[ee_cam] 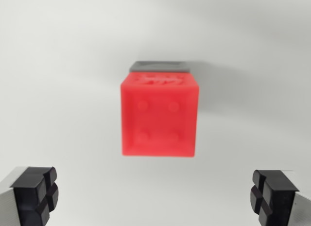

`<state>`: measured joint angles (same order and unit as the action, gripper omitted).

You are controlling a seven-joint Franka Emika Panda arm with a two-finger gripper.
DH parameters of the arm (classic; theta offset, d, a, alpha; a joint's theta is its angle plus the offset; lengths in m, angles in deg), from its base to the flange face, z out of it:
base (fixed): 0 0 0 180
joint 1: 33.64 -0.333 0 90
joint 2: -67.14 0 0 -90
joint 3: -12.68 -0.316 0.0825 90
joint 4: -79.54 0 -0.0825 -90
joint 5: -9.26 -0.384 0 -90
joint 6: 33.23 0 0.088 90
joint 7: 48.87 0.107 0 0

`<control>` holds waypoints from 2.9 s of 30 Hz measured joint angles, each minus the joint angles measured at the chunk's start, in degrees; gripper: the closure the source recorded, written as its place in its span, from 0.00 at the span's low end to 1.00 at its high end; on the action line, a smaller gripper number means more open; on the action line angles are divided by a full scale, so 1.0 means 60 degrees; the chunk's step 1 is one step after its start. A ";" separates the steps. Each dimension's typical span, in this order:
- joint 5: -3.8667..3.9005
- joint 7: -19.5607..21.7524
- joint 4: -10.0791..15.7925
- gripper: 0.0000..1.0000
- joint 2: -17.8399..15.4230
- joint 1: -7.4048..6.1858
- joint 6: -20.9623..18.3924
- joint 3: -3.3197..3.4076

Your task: Destack cube

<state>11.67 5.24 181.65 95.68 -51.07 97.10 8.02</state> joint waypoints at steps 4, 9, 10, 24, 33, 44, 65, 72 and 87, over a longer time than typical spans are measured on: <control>0.0015 0.0002 0.0039 0.00 0.0296 -0.0016 0.0318 0.0035; 0.0027 0.0011 0.0083 0.00 0.0589 -0.0050 0.0663 0.0068; 0.0028 0.0013 0.0089 0.00 0.0649 -0.0058 0.0733 0.0077; 0.0038 0.0020 0.0087 0.00 0.1414 -0.0147 0.1489 0.0189; 0.0038 0.0020 0.0025 0.00 0.1722 -0.0193 0.1735 0.0242; 0.0038 0.0020 0.0015 1.00 0.1788 -0.0206 0.1804 0.0256; 0.0038 0.0020 0.0014 1.00 0.1789 -0.0207 0.1806 0.0258; 0.0038 0.0020 0.0014 1.00 0.1789 -0.0207 0.1806 0.0258; 0.0038 0.0020 0.0018 1.00 0.1668 -0.0207 0.1720 0.0258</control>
<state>11.90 5.36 181.75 105.69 -52.31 107.42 9.57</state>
